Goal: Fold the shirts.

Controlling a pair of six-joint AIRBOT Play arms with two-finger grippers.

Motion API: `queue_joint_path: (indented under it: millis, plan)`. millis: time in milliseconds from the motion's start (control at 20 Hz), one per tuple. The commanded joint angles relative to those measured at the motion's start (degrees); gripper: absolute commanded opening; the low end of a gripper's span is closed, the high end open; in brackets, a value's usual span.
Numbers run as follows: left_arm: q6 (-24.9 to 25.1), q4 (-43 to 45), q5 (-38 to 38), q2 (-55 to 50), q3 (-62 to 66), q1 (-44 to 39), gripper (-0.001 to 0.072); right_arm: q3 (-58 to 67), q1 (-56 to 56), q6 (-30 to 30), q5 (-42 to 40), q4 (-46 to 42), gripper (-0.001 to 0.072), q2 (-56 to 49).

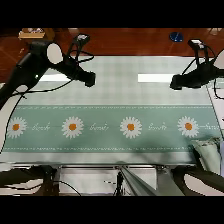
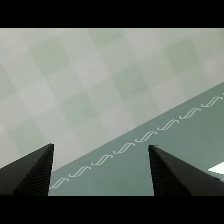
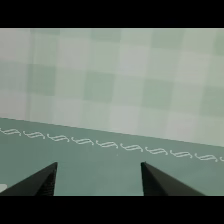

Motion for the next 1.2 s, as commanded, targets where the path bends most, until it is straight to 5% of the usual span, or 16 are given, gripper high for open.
queue_joint_path:
  millis: [0, 1150]
  plan:
    - [-0.4, 0.3, -0.1, -0.5, 0.1, -0.2, 0.0698, 0.1, 0.2, 0.2, 0.3, -0.6, 0.0587, 0.0]
    - [-0.4, 0.3, -0.1, -1.5, 0.1, -0.2, 0.0698, 0.1, 0.2, 0.2, 0.3, -0.6, 0.0587, 0.0]
